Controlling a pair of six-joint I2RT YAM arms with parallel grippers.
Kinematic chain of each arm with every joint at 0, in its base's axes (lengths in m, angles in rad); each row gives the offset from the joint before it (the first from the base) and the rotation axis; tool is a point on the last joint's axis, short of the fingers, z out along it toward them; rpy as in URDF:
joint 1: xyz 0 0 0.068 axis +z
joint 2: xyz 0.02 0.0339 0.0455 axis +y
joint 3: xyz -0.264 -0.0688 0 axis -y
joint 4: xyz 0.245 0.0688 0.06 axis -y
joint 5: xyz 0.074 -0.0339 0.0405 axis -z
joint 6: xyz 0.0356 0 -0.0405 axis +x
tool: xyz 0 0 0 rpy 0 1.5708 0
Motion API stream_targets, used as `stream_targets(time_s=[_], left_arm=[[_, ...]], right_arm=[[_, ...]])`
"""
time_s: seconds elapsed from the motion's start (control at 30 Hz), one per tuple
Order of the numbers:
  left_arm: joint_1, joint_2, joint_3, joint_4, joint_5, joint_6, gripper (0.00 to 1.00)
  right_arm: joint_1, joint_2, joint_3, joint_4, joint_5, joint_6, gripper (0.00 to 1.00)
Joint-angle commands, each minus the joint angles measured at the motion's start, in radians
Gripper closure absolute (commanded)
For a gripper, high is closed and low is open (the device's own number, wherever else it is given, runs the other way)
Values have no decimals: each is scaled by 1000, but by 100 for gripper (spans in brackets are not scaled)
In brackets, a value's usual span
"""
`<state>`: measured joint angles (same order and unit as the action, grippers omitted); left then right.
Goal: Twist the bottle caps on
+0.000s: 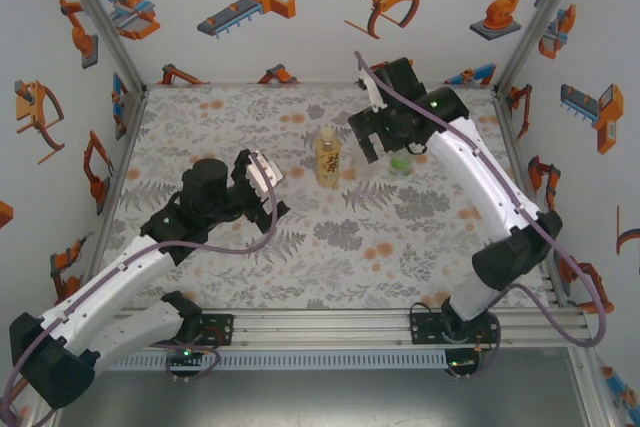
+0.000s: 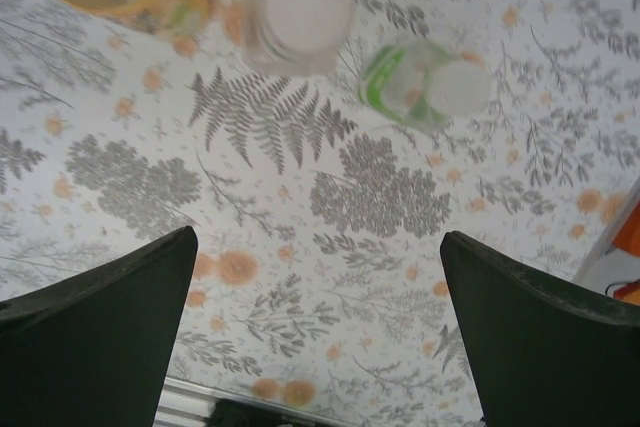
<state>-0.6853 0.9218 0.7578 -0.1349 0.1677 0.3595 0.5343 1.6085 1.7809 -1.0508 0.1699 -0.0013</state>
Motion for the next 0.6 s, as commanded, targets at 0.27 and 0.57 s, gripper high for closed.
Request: stream_targets(time_s=[0.27, 0.57], left_arm=[[64, 15, -183, 209, -524, -152, 3], [272, 17, -407, 464, -500, -181, 3]], right_arm=[[-194, -305, -655, 483, 13, -12, 1], [-390, -427, -1174, 1097, 5, 33, 1]])
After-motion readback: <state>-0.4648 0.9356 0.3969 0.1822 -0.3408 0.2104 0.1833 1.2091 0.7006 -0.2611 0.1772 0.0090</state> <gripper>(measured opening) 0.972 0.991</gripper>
